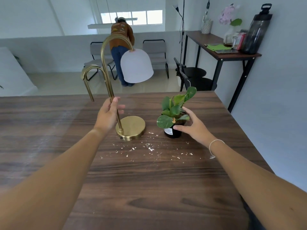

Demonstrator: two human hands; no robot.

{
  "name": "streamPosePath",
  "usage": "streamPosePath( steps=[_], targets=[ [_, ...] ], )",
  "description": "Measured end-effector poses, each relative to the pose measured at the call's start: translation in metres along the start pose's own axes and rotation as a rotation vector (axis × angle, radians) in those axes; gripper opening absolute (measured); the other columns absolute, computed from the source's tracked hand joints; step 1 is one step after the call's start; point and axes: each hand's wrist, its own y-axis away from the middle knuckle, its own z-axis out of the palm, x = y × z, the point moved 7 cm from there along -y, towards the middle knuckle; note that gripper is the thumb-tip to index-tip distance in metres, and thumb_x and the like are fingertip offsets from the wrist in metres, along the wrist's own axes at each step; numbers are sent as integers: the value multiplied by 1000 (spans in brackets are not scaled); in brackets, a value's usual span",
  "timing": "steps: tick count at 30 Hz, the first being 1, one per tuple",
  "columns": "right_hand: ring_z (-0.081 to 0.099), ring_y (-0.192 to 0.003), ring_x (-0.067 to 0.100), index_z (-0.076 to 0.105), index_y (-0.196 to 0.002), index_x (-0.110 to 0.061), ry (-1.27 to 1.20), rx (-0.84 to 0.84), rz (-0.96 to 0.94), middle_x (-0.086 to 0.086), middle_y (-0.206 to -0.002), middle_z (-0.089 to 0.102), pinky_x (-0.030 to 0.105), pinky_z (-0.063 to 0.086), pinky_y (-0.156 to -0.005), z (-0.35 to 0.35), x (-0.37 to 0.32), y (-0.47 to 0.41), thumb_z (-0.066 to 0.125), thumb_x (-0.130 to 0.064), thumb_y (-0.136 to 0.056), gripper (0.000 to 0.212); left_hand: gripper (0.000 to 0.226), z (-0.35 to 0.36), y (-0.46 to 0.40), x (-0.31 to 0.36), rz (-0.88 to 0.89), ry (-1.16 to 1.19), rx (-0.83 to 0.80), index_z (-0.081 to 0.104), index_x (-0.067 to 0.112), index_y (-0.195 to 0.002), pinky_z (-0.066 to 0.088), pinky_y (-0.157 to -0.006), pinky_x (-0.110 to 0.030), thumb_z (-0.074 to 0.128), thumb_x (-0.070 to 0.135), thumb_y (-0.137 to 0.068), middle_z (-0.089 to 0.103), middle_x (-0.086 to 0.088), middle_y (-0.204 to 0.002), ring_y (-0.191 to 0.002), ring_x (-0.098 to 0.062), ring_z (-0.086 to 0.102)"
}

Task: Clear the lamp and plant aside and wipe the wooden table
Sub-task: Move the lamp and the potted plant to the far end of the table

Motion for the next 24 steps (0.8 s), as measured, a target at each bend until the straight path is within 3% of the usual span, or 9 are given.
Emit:
streamPosePath(
  steps=[5,9,14,18,24],
  targets=[
    [49,-125,11,35,-138,-37,-82,-6,-14,-7,-135,53,36,37,-109,4,2,-5,83,-39,-60,91,17,1,2,10,57,31,68,47,26,-105,49,-76,-34,34,32,-96,64,0,-92,-87,-14,64],
    [59,-110,2,44,-128,-36,-135,31,-17,-12,-120,62,28,44,-100,7,4,-4,84,-31,-62,77,14,1,2,13,64,44,90,46,26,-104,47,-84,-40,34,24,-97,63,2,-88,-86,-13,64],
    [57,-113,7,41,-131,-32,-184,94,-20,-7,-125,60,24,43,-95,10,6,-2,84,-27,-64,80,23,-3,-1,19,67,48,88,47,31,-104,48,-82,-37,37,12,-95,62,4,-86,-83,-12,65],
    [53,-119,13,36,-137,-27,-195,80,-17,-4,-131,56,31,41,-102,16,5,-2,83,-25,-66,85,26,-6,-4,23,67,24,56,46,31,-108,47,-77,-34,40,10,-94,63,4,-89,-85,-13,65],
    [57,-113,10,45,-121,-36,-205,97,-27,-9,-121,61,28,44,-97,16,2,-1,84,-25,-63,71,24,-6,-3,23,56,16,39,47,34,-105,49,-79,-37,41,13,-94,65,4,-93,-89,-14,65]
  ],
)
